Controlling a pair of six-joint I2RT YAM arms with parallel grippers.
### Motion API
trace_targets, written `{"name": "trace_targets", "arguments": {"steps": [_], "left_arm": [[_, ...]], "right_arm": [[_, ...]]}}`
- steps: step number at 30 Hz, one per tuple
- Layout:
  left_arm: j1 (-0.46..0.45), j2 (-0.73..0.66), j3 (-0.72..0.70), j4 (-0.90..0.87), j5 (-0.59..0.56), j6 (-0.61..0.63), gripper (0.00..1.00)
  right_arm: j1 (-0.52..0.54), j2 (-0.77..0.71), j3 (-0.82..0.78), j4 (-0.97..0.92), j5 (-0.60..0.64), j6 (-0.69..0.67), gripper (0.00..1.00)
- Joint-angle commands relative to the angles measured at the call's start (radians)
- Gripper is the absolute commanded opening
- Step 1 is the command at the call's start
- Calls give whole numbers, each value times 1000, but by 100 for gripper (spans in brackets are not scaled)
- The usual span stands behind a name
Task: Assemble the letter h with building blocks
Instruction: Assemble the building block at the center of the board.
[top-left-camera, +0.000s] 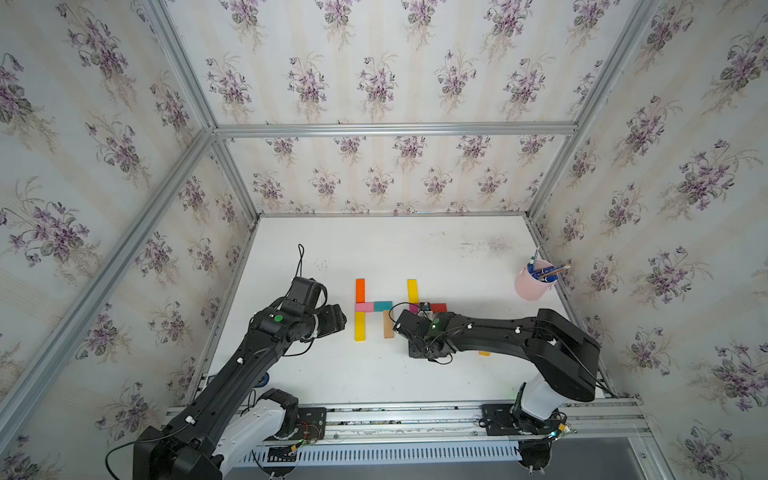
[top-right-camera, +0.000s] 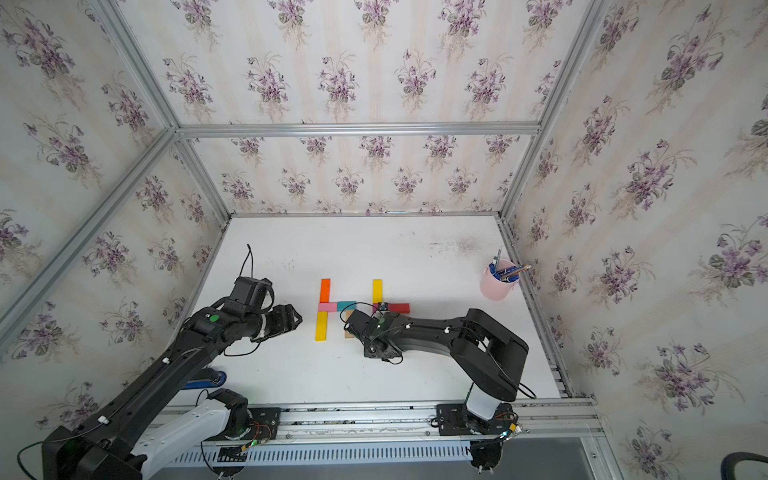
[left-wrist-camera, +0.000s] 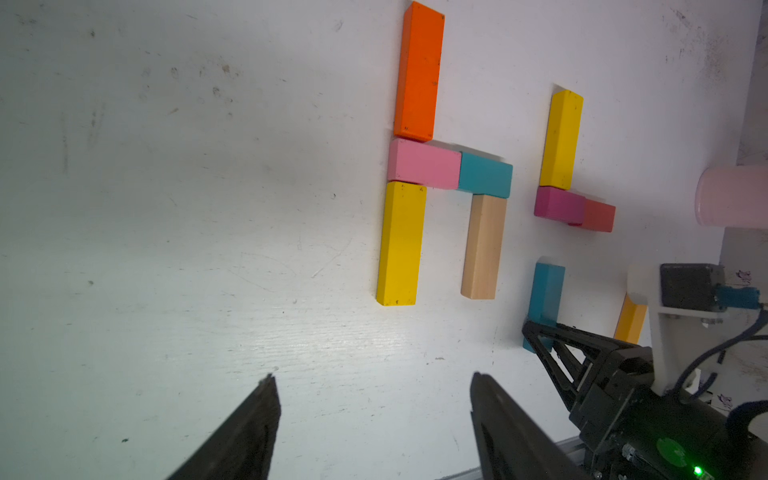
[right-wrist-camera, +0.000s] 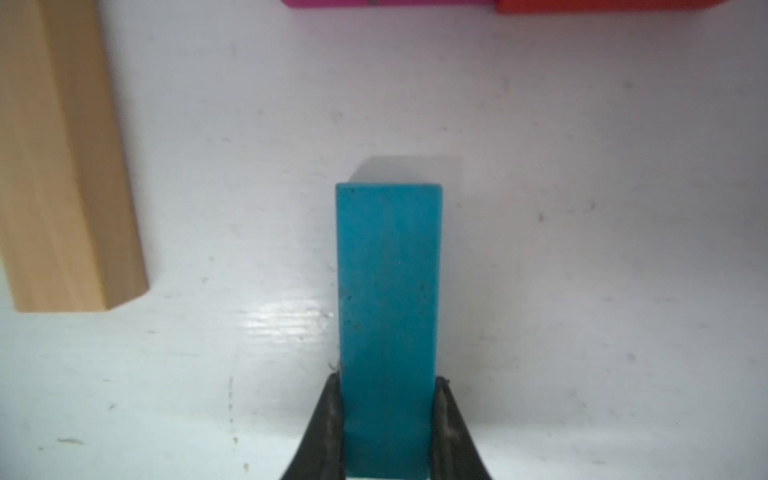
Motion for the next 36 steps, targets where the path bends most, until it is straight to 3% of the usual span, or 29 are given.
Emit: {"name": "trace_targets", "arguments": {"steps": [1, 7, 16, 17, 20, 22, 28, 32, 36], "left_arm": [[1, -2, -5, -2, -4, -1, 75], [1, -10, -15, -2, -9, -3, 75], [1, -12, -26, 3, -9, -4, 80], [1, -10, -25, 3, -8, -5, 81], [1, -11, -16, 1, -9, 0, 82], [1, -15, -10, -4, -12, 1, 82], [1, -21, -6, -10, -11, 2, 82], [1, -28, -6, -15, -13, 4, 82], [1, -28, 0, -18, -14, 5, 82]], "right_arm": [[2, 45, 48, -9, 11, -27, 16], [-18, 126, 143, -50, -4, -44, 14], [-55, 122, 135, -57, -20, -52, 14], [-59, 123, 133, -53, -28, -57, 18], [-63, 115, 137, -48, -29, -65, 45], [-68, 103, 140, -46, -30, -68, 52], [-75, 112, 152, -48, -40, -80, 43], [-83, 102, 152, -40, -48, -79, 30], [-89, 103, 159, -49, -51, -84, 27]]}}
